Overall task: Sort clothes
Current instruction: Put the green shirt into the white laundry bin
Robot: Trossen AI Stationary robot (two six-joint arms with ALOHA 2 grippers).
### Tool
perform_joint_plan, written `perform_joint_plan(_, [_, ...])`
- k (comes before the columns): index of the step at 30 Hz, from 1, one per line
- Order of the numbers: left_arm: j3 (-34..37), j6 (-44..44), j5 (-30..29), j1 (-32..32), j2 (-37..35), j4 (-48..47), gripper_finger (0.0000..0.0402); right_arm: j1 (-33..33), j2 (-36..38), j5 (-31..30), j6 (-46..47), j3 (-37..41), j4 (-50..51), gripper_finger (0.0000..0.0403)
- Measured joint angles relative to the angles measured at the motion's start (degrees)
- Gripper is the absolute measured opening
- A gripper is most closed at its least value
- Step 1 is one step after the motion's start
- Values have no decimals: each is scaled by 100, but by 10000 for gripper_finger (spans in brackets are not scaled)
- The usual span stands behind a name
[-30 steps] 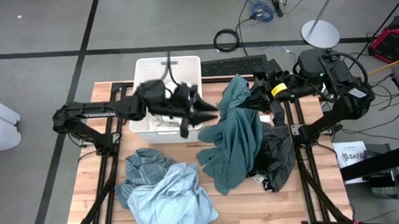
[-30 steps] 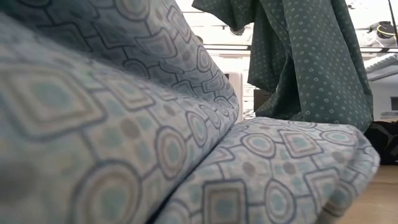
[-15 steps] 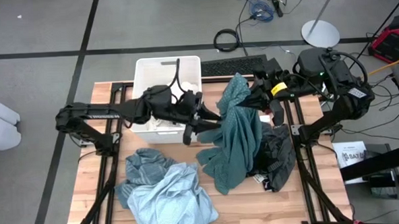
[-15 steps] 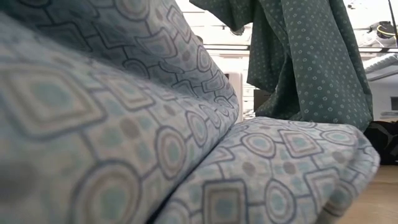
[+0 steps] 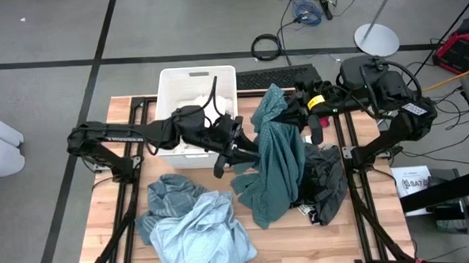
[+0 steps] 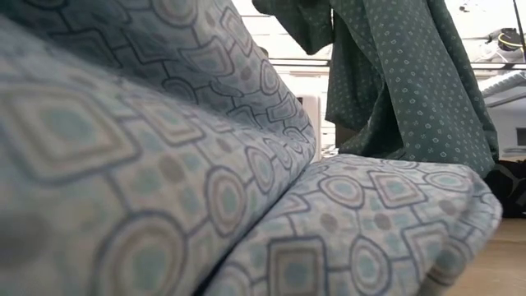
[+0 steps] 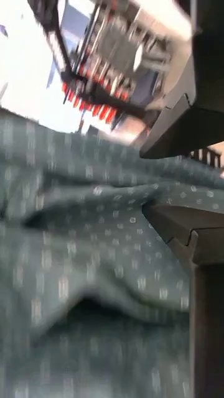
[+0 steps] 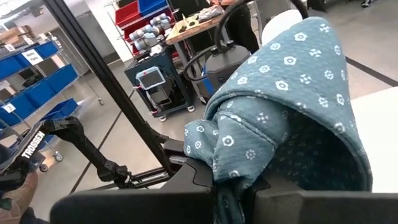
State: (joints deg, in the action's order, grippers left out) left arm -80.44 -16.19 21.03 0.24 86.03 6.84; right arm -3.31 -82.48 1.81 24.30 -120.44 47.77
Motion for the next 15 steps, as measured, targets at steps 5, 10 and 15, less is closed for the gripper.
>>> perform_joint_plan(5, [0,5,-474,47,31,-25,96,-2,-33,40,16,0,-2,9])
perform_joint_plan(10, [0,5,-260,89,18,-7,11,-4,-30,151,57,0,13,9])
perform_joint_plan(15, [-141,7,-8,88,-148,48,5,-4,90,149,15,0,152,9])
